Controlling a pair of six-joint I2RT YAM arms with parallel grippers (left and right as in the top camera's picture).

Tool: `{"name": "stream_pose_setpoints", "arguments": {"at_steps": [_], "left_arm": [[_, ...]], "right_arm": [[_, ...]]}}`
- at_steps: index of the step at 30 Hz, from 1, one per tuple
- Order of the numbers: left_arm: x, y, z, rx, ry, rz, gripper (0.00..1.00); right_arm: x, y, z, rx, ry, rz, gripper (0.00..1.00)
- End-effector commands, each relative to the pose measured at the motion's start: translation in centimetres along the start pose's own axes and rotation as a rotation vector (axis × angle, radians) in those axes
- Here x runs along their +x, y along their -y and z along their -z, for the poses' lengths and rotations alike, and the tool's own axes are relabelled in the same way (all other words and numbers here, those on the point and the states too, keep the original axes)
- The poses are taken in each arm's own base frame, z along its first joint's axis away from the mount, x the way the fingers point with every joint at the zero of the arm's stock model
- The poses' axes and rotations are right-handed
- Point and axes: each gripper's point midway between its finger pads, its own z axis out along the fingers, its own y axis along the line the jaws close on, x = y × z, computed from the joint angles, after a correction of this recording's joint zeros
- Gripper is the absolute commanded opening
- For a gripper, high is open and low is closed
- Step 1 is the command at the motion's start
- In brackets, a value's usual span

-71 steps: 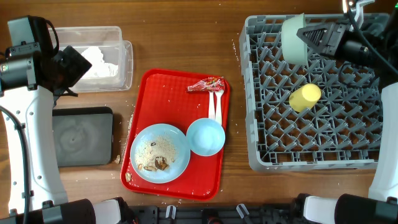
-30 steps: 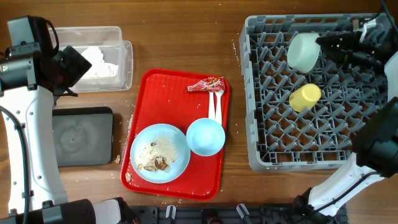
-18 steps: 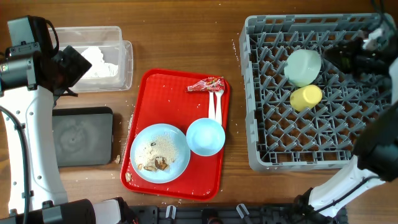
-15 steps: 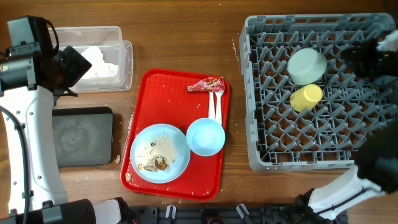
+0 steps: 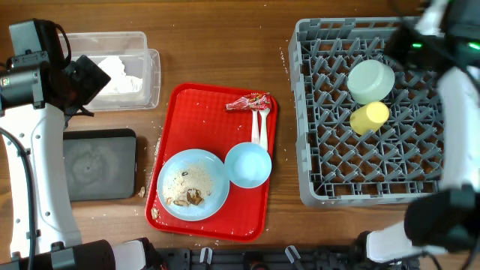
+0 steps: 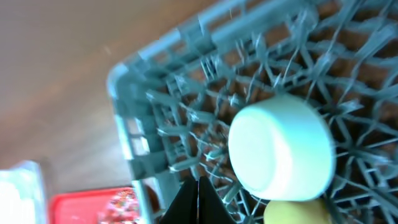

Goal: Sort waste into correct bins and load items into the dishwasher rack
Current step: 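Open the right gripper and raise it away from the bowl, then move the right gripper to the tray and grasp the light blue bowl rim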

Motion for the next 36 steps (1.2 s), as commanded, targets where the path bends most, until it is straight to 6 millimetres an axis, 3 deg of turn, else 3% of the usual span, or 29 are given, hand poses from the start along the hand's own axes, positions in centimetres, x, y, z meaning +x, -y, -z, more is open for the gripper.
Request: {"name": "stream_pose_setpoints", "arguments": {"at_steps": [1, 4, 11, 16, 19, 22, 23, 25, 26, 32, 36], "left_arm": [[-0.2, -0.2, 0.1, -0.007, 0.008, 0.013, 1.00], [-0.2, -0.2, 0.1, -0.007, 0.008, 0.013, 1.00], [-0.2, -0.2, 0.1, -0.007, 0.008, 0.013, 1.00], [-0.2, -0.2, 0.1, -0.007, 0.008, 0.013, 1.00], [-0.2, -0.2, 0.1, -0.007, 0.008, 0.013, 1.00], [-0.2, -0.2, 0.1, -0.007, 0.008, 0.013, 1.00], [-0.2, -0.2, 0.1, -0.007, 0.008, 0.013, 1.00], [-0.2, -0.2, 0.1, -0.007, 0.008, 0.013, 1.00], [-0.2, -0.2, 0.1, -0.007, 0.008, 0.013, 1.00], [-0.2, -0.2, 0.1, -0.007, 0.008, 0.013, 1.00], [-0.2, -0.2, 0.1, -0.007, 0.008, 0.013, 1.00]], "right_arm": [[2.1, 2.8, -5.5, 0.169, -0.100, 0.026, 0.04], [3.1, 5.8, -7.8, 0.305, -0.141, -0.040, 0.04], [2.6, 11.1, -5.3, 0.571, -0.087, -0.103, 0.04], [2.8, 10.4, -3.5, 0.560, -0.088, -0.118, 0.04], [2.2, 6.1, -1.0, 0.390, -0.046, -0.088, 0.04], [2.6, -1.7, 2.1, 0.066, -0.029, 0.062, 0.04], [3.0, -4.0, 3.4, -0.014, -0.016, 0.104, 0.05], [4.0, -6.8, 5.3, -0.077, 0.001, 0.157, 0.06], [5.3, -8.6, 6.3, -0.107, -0.007, 0.204, 0.08], [9.6, -12.8, 5.6, -0.161, -0.091, 0.307, 0.09], [10.4, -13.4, 5.2, -0.093, -0.072, 0.304, 0.08]]}}
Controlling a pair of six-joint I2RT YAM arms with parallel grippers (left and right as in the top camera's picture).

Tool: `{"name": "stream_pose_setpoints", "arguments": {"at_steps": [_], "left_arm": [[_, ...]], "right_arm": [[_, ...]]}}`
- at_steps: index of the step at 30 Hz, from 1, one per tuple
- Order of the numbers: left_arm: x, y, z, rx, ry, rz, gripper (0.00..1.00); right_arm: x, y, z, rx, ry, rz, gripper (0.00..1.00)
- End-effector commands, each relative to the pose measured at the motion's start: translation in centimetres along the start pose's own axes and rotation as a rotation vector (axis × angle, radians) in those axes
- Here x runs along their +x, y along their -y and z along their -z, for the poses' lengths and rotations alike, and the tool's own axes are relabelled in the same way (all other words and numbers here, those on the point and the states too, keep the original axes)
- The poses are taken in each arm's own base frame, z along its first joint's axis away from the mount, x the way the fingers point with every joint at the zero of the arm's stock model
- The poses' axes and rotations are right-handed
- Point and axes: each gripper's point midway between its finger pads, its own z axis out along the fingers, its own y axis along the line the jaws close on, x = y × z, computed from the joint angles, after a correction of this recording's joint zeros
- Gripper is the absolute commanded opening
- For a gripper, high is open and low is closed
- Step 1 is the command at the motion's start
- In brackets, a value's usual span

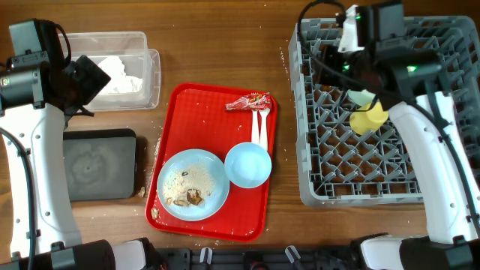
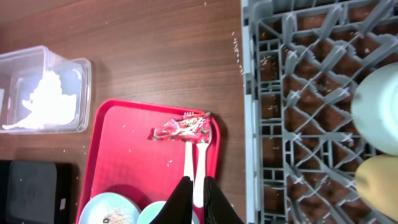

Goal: Sort waste into correct bins and load items into the dishwasher rack
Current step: 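Move the right gripper to the tray and grasp the light blue bowl rim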

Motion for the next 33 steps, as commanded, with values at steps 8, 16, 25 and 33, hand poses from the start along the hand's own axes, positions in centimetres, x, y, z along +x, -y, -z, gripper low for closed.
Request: {"name": "stream_pose_setpoints", "arguments": {"at_steps": [8, 16, 25, 33], "left_arm": [[-0.2, -0.2, 0.1, -0.007, 0.008, 0.013, 1.00], [-0.2, -0.2, 0.1, -0.007, 0.008, 0.013, 1.00], [-0.2, -0.2, 0.1, -0.007, 0.008, 0.013, 1.00], [-0.2, -0.2, 0.1, -0.007, 0.008, 0.013, 1.00]], "right_arm": [[0.8, -0.8, -1.0, 0.057, -0.008, 0.018, 0.09], [0.9, -1.1, -1.0, 0.051, -0.008, 0.026, 0.08], [4.2, -8.4, -2.0, -0.056, -0.045, 0.175, 0.24], [13.7, -11.6, -8.4, -0.013, -0.356, 0.258, 0.52]]}}
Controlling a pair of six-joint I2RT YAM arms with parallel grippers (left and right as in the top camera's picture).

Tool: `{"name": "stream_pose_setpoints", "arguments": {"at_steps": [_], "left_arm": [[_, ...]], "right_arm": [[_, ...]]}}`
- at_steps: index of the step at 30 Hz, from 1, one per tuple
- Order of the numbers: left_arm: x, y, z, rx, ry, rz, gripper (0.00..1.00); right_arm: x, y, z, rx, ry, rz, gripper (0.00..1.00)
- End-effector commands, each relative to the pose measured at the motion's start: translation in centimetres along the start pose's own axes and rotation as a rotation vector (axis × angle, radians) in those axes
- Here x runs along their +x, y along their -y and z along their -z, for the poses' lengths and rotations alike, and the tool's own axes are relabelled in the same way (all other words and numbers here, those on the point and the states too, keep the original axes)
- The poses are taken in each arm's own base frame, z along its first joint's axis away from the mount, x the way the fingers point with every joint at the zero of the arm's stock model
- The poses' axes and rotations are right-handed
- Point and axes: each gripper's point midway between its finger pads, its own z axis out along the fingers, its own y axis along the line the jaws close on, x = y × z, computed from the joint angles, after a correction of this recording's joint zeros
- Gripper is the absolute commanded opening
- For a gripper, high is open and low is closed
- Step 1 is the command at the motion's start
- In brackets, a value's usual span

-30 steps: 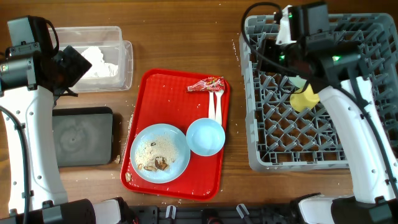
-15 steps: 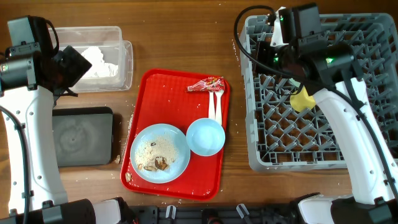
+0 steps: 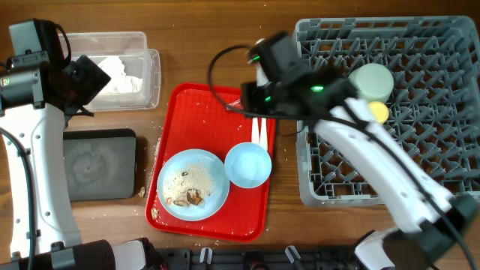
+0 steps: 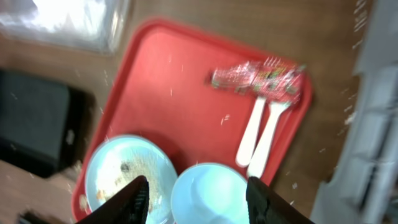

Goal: Sort waste into correct bins and load items into the dishwasher rack
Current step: 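Move the right gripper to the tray and grasp the light blue bowl rim, then lift the light blue bowl and lower it into the rack's front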

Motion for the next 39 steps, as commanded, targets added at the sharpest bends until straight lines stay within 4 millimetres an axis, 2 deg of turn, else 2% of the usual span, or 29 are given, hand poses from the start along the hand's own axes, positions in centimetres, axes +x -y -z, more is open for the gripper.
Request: {"name": "stream_pose_setpoints", "arguments": {"at_steps": [1, 2, 5, 8, 12, 15, 18, 20, 25, 30, 32, 37, 39], "left_arm": [[-0.2, -0.2, 0.1, -0.007, 0.008, 0.013, 1.00], [-0.2, -0.2, 0.1, -0.007, 0.008, 0.013, 1.00], [-0.2, -0.2, 0.1, -0.007, 0.008, 0.013, 1.00], [-0.2, -0.2, 0.1, -0.007, 0.008, 0.013, 1.00], [-0.2, -0.2, 0.1, -0.007, 0.008, 0.013, 1.00], [-0.2, -0.2, 0.1, -0.007, 0.008, 0.013, 1.00], [-0.2, -0.2, 0.1, -0.007, 0.008, 0.013, 1.00], [-0.2, -0.2, 0.1, -0.007, 0.008, 0.013, 1.00], [-0.2, -0.2, 0.1, -0.007, 0.008, 0.013, 1.00], [-0.2, -0.2, 0.1, -0.007, 0.008, 0.013, 1.00], [-0.2, -0.2, 0.1, -0.007, 0.008, 0.013, 1.00], [-0.2, -0.2, 0.1, -0.007, 0.008, 0.013, 1.00], [-0.2, -0.2, 0.1, -0.007, 0.008, 0.013, 1.00]], "right_arm": [[4.7, -2.1, -4.6, 0.000, -0.208, -0.015, 0.52], [6.2, -2.9, -5.5, -0.006, -0.272, -0.030, 0.51], [10.6, -4.2, -8.5, 0.080, -0.422, -0.130, 0.67], [12.2, -3.9, -10.7, 0.192, -0.444, -0.264, 0.67], [13.5, -2.8, -12.4, 0.294, -0.434, -0.431, 0.67], [13.5, -2.2, -13.9, 0.304, -0.383, -0.464, 0.66], [13.4, -2.3, -15.6, 0.265, -0.342, -0.487, 0.58], [13.4, -1.3, -16.4, 0.302, -0.296, -0.528, 0.57], [12.7, -0.9, -17.0, 0.298, -0.243, -0.516, 0.42], [12.2, -0.9, -17.0, 0.299, -0.229, -0.486, 0.22], [11.9, -1.2, -16.8, 0.289, -0.229, -0.455, 0.04], [10.5, -2.1, -15.2, 0.276, -0.232, -0.422, 0.04], [9.1, -3.1, -13.4, 0.212, -0.249, -0.393, 0.04]]}}
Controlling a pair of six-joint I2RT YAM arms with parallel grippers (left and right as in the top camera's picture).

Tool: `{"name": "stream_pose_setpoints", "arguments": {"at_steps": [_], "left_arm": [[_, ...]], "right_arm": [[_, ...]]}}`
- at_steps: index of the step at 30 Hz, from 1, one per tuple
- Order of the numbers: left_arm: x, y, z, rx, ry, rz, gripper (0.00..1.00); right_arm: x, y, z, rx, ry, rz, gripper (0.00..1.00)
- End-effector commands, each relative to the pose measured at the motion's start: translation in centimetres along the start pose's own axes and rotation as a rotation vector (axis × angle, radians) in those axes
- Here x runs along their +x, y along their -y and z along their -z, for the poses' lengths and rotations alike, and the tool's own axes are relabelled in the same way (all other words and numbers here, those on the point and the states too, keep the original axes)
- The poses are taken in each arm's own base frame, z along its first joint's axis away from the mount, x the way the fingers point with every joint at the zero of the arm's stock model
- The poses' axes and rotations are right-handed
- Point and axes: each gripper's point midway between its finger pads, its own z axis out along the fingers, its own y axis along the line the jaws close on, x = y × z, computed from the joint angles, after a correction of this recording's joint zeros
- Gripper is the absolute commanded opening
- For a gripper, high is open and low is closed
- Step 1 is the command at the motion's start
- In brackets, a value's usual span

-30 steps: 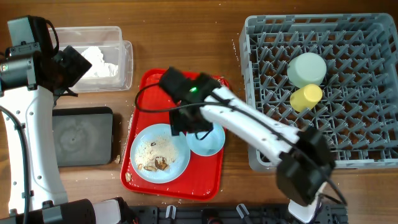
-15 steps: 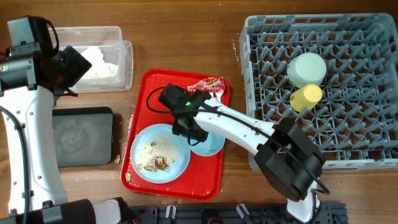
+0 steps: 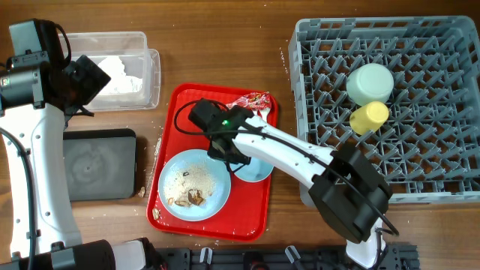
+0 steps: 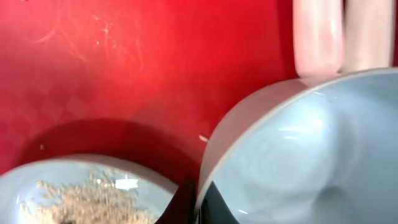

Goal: Sort waste into correct bins and load items into the dishwasher rack
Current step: 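Lift the light blue bowl and lower it into the rack's front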

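A pale blue bowl (image 3: pixel 256 166) (image 4: pixel 298 155) stands on the red tray (image 3: pixel 195 112) (image 4: pixel 124 74), next to a blue plate (image 3: pixel 193 184) (image 4: pixel 81 193) with food scraps. My right gripper (image 3: pixel 227 150) (image 4: pixel 199 202) is shut on the bowl's left rim, one finger inside and one outside. Two white utensils (image 3: pixel 259 124) (image 4: pixel 318 37) and a red wrapper (image 3: pixel 250 100) lie at the tray's far end. The left gripper (image 3: pixel 90 79) hovers by the clear container (image 3: pixel 142 71); its jaws are unreadable from above.
The grey dishwasher rack (image 3: pixel 330 172) fills the right side and holds a pale green cup (image 3: pixel 370 82) and a yellow cup (image 3: pixel 369 116). A black bin (image 3: pixel 97 165) sits left of the tray. White tissue (image 3: pixel 120 71) lies in the clear container.
The right gripper was open above the tray, over the bowl and plate. Now it is down at the bowl and shut on its left rim. The left arm has not moved.
The right gripper was shut over the rack beside the pale green cup. Then it was at the rack's left edge, looking toward the tray. Then it hung open over the tray, and now it grips the bowl's rim. The left arm stayed put.
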Motion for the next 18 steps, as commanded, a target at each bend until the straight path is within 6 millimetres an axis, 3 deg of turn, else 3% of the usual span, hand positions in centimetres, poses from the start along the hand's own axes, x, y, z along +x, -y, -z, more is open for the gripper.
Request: {"name": "stream_pose_setpoints", "arguments": {"at_steps": [1, 4, 6, 13, 17, 18], "left_arm": [[-0.2, -0.2, 0.1, -0.007, 0.008, 0.013, 1.00], [-0.2, -0.2, 0.1, -0.007, 0.008, 0.013, 1.00], [-0.2, -0.2, 0.1, -0.007, 0.008, 0.013, 1.00], [-0.2, -0.2, 0.1, -0.007, 0.008, 0.013, 1.00], [-0.2, -0.2, 0.1, -0.007, 0.008, 0.013, 1.00], [-0.2, -0.2, 0.1, -0.007, 0.008, 0.013, 1.00]], "right_arm": [[-1.6, -1.9, 4.0, -0.102, -0.006, 0.071, 0.04], [-3.4, -1.5, 7.7, -0.160, 0.004, 0.103, 0.04], [-5.2, 0.4, 10.4, -0.179, 0.032, 0.095, 0.05], [-9.6, 12.3, 20.4, -0.260, 0.140, 0.030, 0.04], [-10.3, 18.8, 23.2, -0.242, 0.200, -0.044, 0.04], [-10.2, 19.6, 23.3, -0.259, 0.201, -0.034, 0.04]]}}
